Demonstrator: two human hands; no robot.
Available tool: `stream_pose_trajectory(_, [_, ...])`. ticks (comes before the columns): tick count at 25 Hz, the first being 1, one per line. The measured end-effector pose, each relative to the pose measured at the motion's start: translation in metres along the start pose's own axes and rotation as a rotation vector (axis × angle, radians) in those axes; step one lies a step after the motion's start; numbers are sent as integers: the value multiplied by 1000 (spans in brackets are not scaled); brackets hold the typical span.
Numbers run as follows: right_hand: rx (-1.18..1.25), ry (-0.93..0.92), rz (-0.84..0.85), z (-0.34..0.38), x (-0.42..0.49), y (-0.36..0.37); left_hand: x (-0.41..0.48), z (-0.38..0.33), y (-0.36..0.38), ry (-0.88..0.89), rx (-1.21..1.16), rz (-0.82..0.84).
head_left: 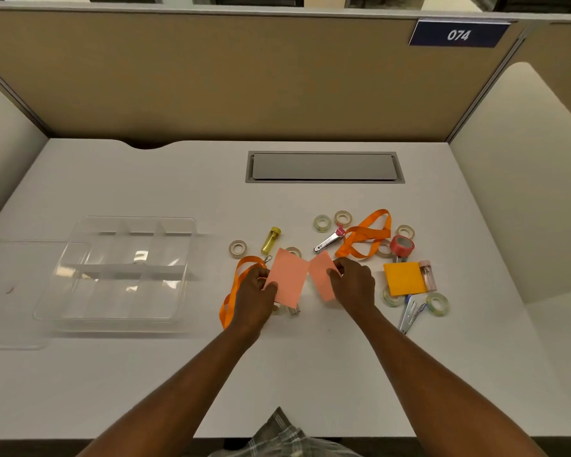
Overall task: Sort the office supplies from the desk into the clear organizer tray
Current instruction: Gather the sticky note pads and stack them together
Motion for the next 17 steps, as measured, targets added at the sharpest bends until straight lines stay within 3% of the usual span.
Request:
stream_pose_trajectory(5, [808, 400, 224, -1, -24, -5, -9, 1, 31, -236, -200, 15])
stream_pose_trajectory(7, [974, 498, 268, -1, -37, -7, -13, 4, 40, -259, -150, -43])
stream_pose_trajectory(12, [1000, 453, 314, -8, -54, -13, -21, 6, 56, -162, 88, -155])
stream_pose_trajectory(17, [879, 320, 341, -13, -64, -15, -26, 3, 78, -129, 210, -98])
Point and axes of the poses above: each hand's wrist, its own x-axis towards the middle knuckle, its own y-axis out of the palm, z = x × y, the point moved 4 cm from there along x, towards the middle knuckle, and after that the axes turned 1 degree about -z, right-handed, at the moved point
